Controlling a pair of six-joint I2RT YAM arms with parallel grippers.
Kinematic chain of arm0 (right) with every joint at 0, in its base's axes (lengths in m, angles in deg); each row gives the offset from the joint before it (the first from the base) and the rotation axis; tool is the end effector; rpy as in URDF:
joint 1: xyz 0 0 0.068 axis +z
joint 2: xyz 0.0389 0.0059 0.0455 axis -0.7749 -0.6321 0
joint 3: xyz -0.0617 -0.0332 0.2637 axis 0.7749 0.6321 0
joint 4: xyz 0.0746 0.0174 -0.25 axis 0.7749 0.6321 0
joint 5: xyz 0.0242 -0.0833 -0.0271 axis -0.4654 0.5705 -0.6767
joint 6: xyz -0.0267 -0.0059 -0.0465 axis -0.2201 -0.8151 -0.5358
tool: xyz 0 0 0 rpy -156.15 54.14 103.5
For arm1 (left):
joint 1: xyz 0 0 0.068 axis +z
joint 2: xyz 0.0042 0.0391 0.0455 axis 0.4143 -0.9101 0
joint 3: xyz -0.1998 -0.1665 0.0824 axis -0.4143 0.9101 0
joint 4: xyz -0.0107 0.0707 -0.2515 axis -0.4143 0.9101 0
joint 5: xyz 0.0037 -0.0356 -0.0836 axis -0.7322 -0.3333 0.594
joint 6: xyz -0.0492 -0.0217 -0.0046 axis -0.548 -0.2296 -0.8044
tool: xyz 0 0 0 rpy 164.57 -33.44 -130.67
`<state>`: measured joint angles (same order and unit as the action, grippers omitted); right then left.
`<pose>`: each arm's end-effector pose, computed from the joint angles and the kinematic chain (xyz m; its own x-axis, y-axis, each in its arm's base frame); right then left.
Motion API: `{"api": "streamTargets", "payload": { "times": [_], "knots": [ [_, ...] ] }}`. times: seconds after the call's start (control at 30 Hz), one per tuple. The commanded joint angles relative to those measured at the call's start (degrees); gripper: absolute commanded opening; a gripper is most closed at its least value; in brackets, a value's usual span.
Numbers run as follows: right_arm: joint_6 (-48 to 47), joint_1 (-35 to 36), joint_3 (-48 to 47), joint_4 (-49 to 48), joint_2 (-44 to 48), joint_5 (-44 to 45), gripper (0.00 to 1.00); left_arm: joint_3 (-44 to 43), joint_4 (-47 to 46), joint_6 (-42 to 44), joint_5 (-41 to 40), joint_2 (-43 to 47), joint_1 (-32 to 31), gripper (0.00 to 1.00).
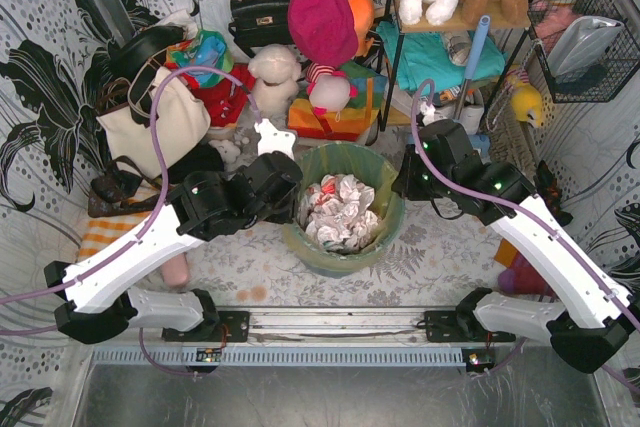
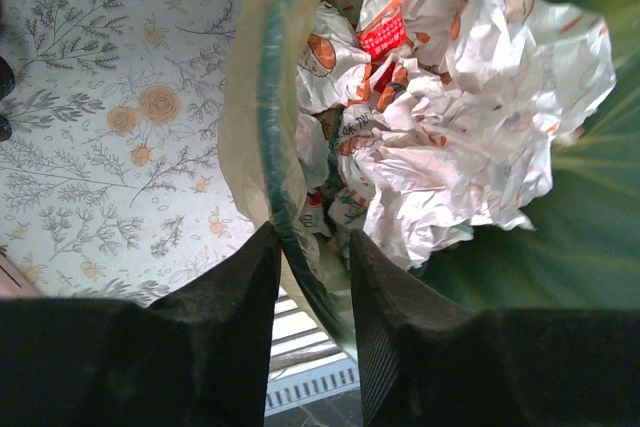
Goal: Tie the trash bag
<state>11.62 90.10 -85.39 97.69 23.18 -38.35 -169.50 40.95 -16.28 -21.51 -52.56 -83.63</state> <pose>0.1708 0.1358 0.3970 -0.6968 0.1129 -0.7083 -0.2449 0.8907 0.3829 0.1226 -0.1788 0.4117 -0.7166 0.1206 -0.6870 0.2976 0.9436 -0.1449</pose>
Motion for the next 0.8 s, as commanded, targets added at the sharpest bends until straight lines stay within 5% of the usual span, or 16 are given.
{"api": "streamTargets", "payload": {
  "times": [0.0, 0.37, 0.77],
  "knots": [
    [2.25, 1.82, 0.28, -14.87, 0.13, -2.36, 0.12, 1.4, -9.84, 0.35, 3.82, 0.07, -1.87, 0.45],
    [2.03, 1.82, -8.65, -10.78, -2.42, 0.98, 0.43, 7.19, -13.44, 2.29, -0.77, 8.02, 0.6, 0.57],
    [-0.65, 1.82, -2.03, -6.23, 4.94, 9.18, 0.51, 7.04, -16.37, 1.61, -0.79, 4.08, 0.71, 0.59]
  ]
}}
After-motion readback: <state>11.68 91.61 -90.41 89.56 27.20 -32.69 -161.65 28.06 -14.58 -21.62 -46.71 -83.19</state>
